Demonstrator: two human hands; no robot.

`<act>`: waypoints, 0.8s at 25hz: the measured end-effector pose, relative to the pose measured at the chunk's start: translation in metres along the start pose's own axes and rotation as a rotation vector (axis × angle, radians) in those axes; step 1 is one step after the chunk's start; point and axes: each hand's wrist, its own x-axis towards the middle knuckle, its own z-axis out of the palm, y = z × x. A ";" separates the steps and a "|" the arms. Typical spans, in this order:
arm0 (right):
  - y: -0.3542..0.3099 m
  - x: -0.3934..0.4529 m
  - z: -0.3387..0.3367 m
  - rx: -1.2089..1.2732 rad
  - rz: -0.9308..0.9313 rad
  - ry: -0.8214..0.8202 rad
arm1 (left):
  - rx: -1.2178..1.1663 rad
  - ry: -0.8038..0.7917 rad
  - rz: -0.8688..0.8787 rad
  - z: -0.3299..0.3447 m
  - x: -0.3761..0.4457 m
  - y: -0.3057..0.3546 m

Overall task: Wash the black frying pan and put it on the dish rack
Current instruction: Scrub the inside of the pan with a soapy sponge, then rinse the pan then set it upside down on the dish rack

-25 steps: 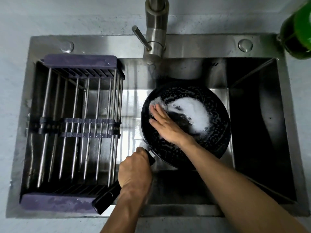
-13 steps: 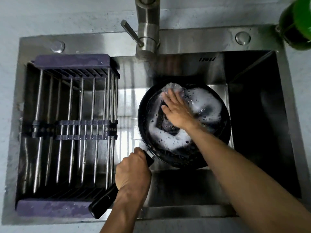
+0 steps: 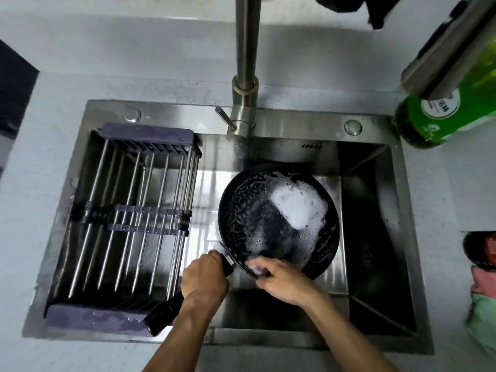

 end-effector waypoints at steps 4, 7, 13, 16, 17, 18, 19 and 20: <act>0.009 -0.039 -0.019 0.323 0.042 0.253 | -0.183 -0.114 0.070 -0.041 -0.018 -0.009; -0.005 -0.065 -0.056 0.774 0.171 0.480 | -0.560 0.292 0.232 -0.112 -0.027 -0.003; -0.020 -0.088 -0.105 1.027 0.182 0.587 | -0.238 0.614 0.595 -0.257 0.011 0.055; -0.015 -0.096 -0.116 1.040 0.176 0.599 | -0.040 0.439 0.603 -0.250 0.024 0.043; -0.011 -0.097 -0.116 1.037 0.182 0.597 | -0.029 0.455 0.606 -0.242 0.026 0.033; -0.009 -0.100 -0.117 1.041 0.187 0.598 | 0.010 0.453 0.595 -0.231 0.024 0.022; -0.005 -0.100 -0.118 1.043 0.192 0.603 | 0.062 0.417 0.576 -0.219 0.019 0.010; -0.005 -0.102 -0.118 1.049 0.194 0.601 | 0.089 0.353 0.537 -0.206 0.012 -0.004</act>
